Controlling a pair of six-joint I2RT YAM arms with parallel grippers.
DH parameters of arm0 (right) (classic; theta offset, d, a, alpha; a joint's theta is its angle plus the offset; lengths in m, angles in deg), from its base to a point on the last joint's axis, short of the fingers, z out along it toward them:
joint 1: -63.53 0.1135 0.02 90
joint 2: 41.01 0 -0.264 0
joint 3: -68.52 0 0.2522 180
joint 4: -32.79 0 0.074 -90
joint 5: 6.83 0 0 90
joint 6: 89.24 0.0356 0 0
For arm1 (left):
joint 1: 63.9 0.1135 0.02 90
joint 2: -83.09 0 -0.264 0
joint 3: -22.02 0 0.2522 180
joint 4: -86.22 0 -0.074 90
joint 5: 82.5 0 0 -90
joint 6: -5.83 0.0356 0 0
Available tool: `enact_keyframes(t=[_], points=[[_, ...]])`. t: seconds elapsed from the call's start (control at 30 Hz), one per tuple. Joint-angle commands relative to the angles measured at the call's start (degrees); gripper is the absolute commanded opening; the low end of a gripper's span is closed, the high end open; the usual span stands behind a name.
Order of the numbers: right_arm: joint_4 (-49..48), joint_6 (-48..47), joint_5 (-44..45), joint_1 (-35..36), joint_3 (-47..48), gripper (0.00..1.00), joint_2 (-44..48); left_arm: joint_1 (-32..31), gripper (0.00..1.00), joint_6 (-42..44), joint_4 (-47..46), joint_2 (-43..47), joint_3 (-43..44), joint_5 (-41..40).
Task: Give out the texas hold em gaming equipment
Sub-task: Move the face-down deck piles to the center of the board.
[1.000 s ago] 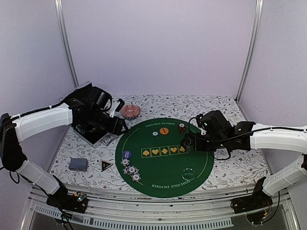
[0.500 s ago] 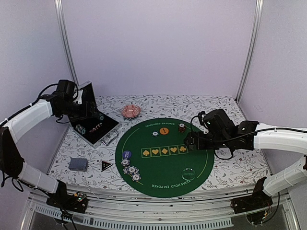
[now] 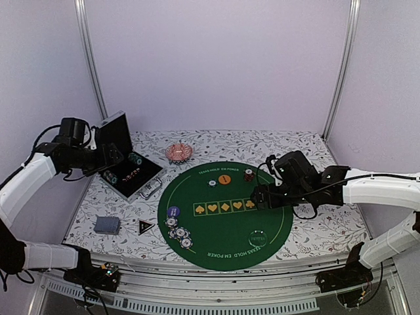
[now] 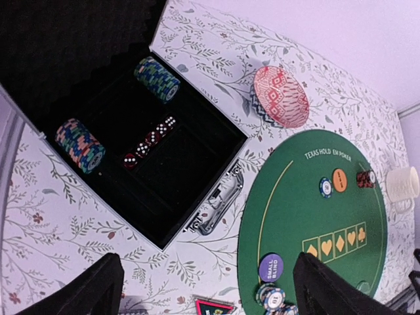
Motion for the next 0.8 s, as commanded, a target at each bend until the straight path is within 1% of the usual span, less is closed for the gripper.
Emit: enact_keyframes(t=[0.0, 0.03, 0.1, 0.13, 0.2, 0.23, 0.33, 0.5, 0.53, 0.63, 0.77], points=[[-0.6, -3.1, -0.9, -0.2, 2.1, 0.99, -2.3, 0.3, 0.95, -9.2, 0.2, 1.9, -3.1, -4.4], [-0.7, -3.4, -1.0, -0.2, 2.1, 0.99, -2.3, 0.3, 0.98, -10.7, 1.6, 1.8, -3.1, -7.7], [-1.1, -3.7, -1.7, -0.2, 1.5, 0.99, -1.8, 0.4, 0.98, -15.3, 8.7, 0.0, -1.6, -16.0], [-1.6, -3.8, -2.3, -0.2, 1.0, 0.99, -1.5, 0.7, 0.98, -16.0, 12.2, -1.4, -0.8, -19.0], [-2.4, -4.3, -2.8, -0.2, 0.1, 0.99, -0.7, 1.6, 0.98, -17.4, 17.6, -3.6, -0.2, -22.1], [-2.8, -4.4, -2.9, -0.3, -0.3, 0.99, -0.4, 2.1, 0.98, -17.5, 17.9, -4.0, -1.0, -22.1], [-3.6, -4.8, -3.1, -0.2, -0.8, 0.99, -0.2, 3.1, 0.98, -18.0, 13.7, -4.0, -6.7, -20.2], [-3.9, -5.1, -4.5, -0.2, -1.8, 0.99, -0.1, 9.1, 0.98, -18.9, 7.3, -6.0, -15.5, -9.4], [-4.0, -5.0, -4.6, -0.2, -2.2, 0.99, 0.1, 9.8, 0.98, -19.4, 6.1, -6.1, -17.3, -8.4], [-3.9, -4.6, -4.6, -0.2, -3.1, 0.99, 0.8, 10.4, 0.98, -21.3, 3.7, -5.7, -21.3, -9.5], [-4.7, -3.9, -5.1, -0.2, -3.9, 0.99, 1.5, 10.9, 0.98, -22.1, 0.7, -5.2, -23.9, -12.2]])
